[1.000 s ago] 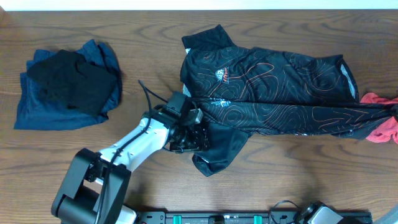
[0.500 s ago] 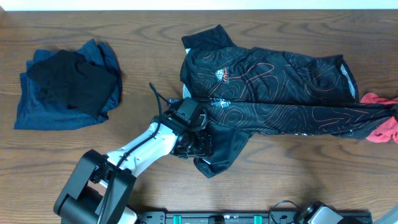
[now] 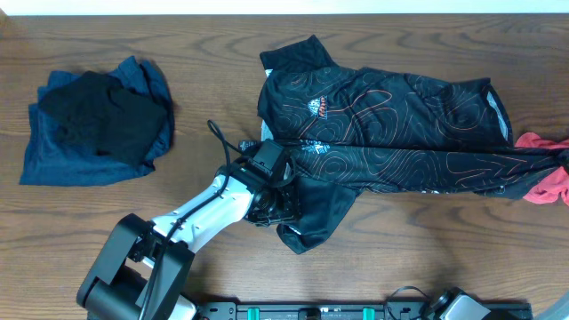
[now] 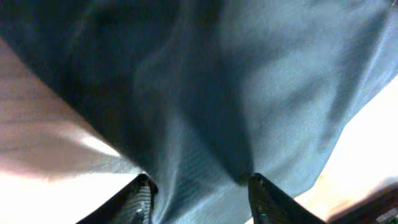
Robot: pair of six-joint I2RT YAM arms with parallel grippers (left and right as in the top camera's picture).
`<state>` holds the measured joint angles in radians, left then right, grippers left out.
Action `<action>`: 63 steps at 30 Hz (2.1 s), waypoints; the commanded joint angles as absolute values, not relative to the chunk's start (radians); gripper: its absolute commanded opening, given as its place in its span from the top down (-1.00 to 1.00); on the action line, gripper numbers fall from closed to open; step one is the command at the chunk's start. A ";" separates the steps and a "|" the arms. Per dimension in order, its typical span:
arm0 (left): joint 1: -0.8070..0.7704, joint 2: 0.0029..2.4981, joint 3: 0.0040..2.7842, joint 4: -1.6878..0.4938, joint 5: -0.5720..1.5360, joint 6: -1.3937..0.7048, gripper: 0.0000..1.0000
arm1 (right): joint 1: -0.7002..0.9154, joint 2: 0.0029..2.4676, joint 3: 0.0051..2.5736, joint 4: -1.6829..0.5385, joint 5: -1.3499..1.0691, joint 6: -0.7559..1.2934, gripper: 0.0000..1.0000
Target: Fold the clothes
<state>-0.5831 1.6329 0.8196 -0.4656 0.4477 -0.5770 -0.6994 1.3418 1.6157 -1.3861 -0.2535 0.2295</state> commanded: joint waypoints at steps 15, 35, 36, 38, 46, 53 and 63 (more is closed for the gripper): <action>-0.636 1.646 0.802 -0.450 0.417 -0.608 0.88 | -0.706 1.345 1.621 -1.389 -0.247 0.219 0.98; -0.346 1.171 1.035 -0.580 0.490 -0.434 0.88 | -0.706 1.322 1.621 -1.391 -0.275 0.219 0.98; -0.327 1.147 1.061 -0.595 0.490 -0.421 0.88 | -0.706 1.315 1.621 -1.390 -0.282 0.219 0.98; -0.288 1.102 1.127 -0.636 0.490 -0.400 0.88 | -0.706 1.298 1.623 -1.388 -0.299 0.220 0.98; -0.178 0.980 1.470 -0.760 0.489 -0.321 0.88 | -0.706 1.215 1.689 -1.388 -0.331 0.219 0.98; -0.126 0.935 1.672 -0.829 0.485 -0.284 0.88 | -0.707 1.136 1.859 -1.395 -0.329 0.220 0.98; -0.099 0.935 1.796 -0.897 0.308 -0.216 0.88 | -0.707 1.120 2.057 -1.368 -0.262 0.276 0.98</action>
